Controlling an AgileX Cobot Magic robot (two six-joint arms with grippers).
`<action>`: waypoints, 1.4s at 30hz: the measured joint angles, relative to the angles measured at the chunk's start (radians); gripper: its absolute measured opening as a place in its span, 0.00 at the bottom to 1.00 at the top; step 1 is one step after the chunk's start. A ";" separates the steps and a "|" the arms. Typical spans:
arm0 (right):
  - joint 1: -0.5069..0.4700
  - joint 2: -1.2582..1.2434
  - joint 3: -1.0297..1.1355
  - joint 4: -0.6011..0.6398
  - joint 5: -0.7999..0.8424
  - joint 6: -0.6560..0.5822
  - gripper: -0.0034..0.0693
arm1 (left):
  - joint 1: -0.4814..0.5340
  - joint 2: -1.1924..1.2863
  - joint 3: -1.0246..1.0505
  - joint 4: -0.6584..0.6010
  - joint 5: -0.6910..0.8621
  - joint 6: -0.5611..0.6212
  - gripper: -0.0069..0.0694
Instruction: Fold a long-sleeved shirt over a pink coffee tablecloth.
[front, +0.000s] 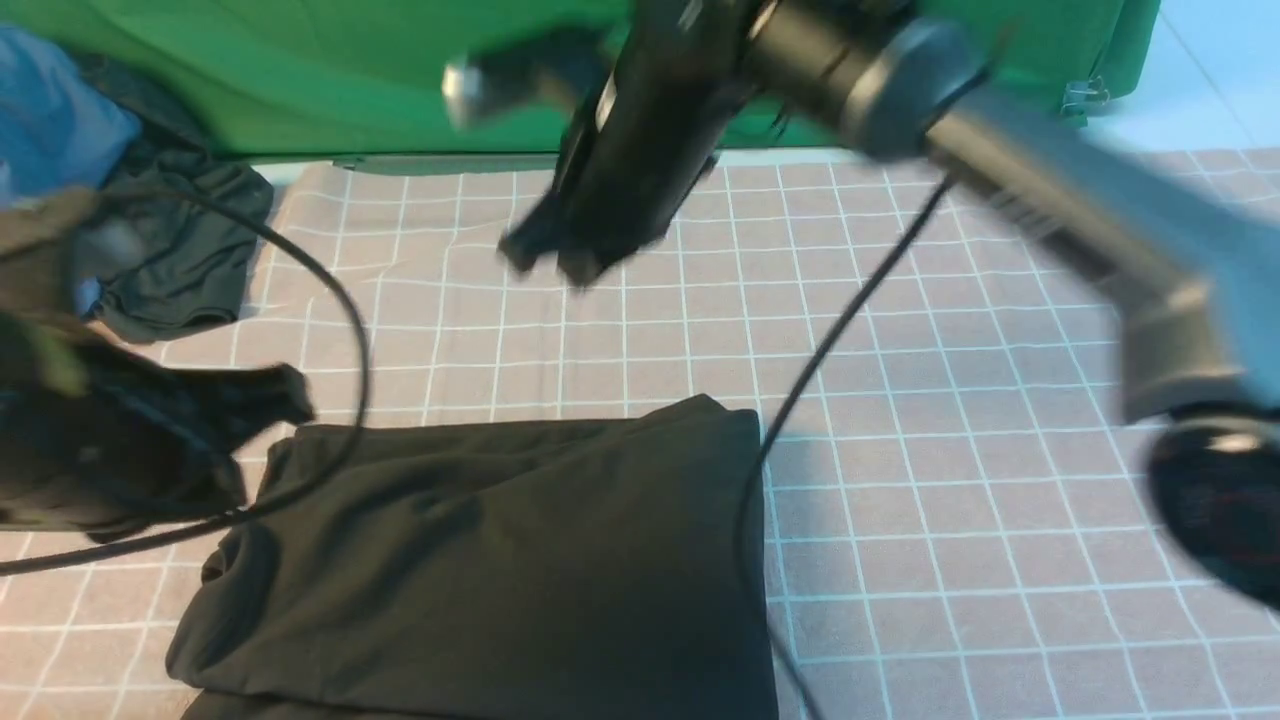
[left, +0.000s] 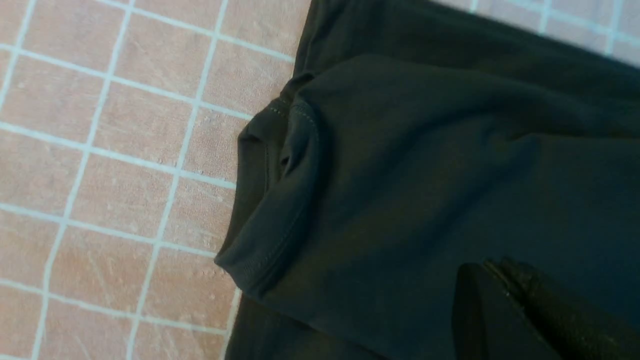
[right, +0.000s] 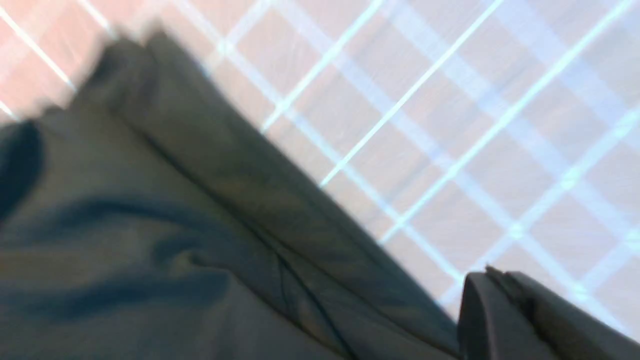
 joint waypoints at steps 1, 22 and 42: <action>-0.002 -0.035 0.024 0.000 0.000 -0.006 0.10 | 0.000 0.034 -0.008 -0.004 -0.001 0.020 0.11; -0.140 -0.750 1.023 -0.018 -0.231 -0.092 0.10 | 0.000 0.589 -0.354 -0.124 -0.157 0.552 0.16; -0.147 -0.786 1.083 -0.013 -0.348 -0.090 0.10 | 0.000 0.712 -0.355 -0.055 -0.116 0.600 0.67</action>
